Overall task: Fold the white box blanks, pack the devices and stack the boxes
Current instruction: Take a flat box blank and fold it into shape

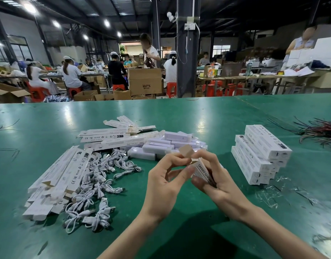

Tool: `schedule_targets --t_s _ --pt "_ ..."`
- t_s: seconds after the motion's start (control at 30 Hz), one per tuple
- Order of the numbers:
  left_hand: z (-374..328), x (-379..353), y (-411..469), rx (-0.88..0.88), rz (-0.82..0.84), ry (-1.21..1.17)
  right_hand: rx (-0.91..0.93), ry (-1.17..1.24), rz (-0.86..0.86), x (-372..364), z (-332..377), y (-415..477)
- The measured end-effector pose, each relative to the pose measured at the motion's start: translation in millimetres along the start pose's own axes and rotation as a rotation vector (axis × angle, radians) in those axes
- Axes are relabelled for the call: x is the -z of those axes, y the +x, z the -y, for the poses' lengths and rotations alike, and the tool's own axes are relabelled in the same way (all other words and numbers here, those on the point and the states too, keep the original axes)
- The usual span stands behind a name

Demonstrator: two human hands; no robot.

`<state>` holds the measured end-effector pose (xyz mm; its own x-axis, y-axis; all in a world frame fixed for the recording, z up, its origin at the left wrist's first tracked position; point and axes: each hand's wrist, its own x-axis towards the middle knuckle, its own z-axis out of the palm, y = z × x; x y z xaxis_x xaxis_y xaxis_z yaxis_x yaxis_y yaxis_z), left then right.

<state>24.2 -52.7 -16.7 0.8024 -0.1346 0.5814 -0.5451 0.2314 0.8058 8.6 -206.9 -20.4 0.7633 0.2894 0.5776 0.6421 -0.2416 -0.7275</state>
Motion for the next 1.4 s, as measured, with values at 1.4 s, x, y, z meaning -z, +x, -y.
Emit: schedule_targets --t_s 1.4 --pt "1.3 3.6 -1.9 -0.01 -0.011 0.062 -0.052 -0.288 0.049 2.6 -7.2 -1.6"
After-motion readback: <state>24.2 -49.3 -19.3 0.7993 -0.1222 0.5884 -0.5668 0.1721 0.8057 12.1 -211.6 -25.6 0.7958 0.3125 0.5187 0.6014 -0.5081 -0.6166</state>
